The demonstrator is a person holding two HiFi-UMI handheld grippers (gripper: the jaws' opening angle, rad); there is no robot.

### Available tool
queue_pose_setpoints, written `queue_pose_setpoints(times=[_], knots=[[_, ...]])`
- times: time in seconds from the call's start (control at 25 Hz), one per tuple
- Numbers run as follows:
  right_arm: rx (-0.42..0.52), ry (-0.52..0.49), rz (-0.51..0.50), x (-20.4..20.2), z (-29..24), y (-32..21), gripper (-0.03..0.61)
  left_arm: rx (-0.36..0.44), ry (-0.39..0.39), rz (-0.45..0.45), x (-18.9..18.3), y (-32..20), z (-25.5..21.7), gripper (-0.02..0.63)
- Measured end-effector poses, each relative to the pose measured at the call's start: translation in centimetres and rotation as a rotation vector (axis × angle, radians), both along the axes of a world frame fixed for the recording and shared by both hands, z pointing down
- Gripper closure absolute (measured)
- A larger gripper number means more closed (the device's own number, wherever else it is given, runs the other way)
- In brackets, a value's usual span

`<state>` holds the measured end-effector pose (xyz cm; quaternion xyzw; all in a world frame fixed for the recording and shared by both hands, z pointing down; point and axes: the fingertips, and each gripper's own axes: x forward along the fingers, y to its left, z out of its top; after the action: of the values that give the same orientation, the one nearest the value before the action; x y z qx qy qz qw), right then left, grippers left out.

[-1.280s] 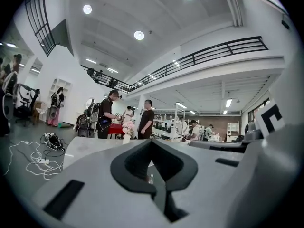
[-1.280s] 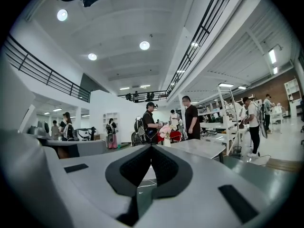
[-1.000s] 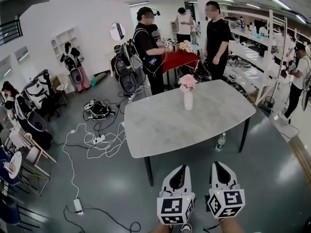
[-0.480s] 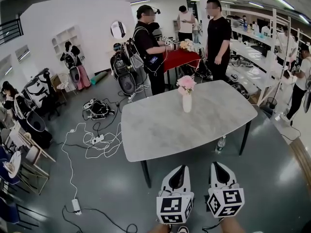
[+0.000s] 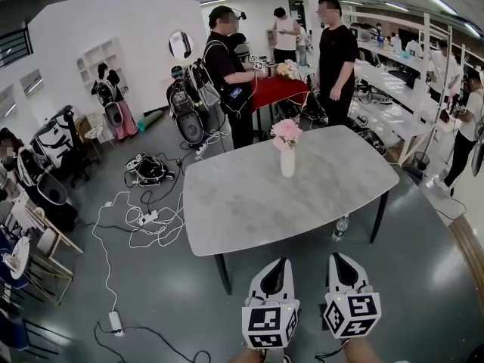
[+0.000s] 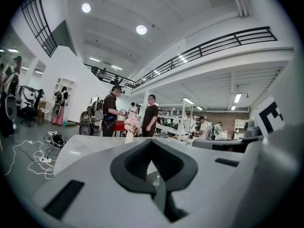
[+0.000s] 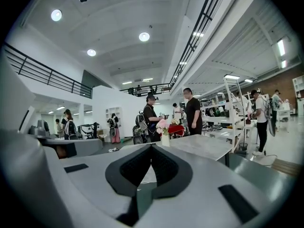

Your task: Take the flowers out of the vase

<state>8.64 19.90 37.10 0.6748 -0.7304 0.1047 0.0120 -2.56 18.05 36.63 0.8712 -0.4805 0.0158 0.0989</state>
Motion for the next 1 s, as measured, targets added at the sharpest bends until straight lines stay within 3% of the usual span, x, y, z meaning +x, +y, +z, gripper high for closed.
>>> queue_pose_setpoints(times=[0.44,1.0], knots=[[-0.013,0.008,0.024,1.4,1.4,-5.9,0.563,-0.006,0.013,0.018,1.3,-6.6,1.3,0.612],[0.008,0.016,0.015,3.3,0.5,-19.0,0.563,-0.014,0.021,0.037,3.8,-19.7,1.0,0.612]])
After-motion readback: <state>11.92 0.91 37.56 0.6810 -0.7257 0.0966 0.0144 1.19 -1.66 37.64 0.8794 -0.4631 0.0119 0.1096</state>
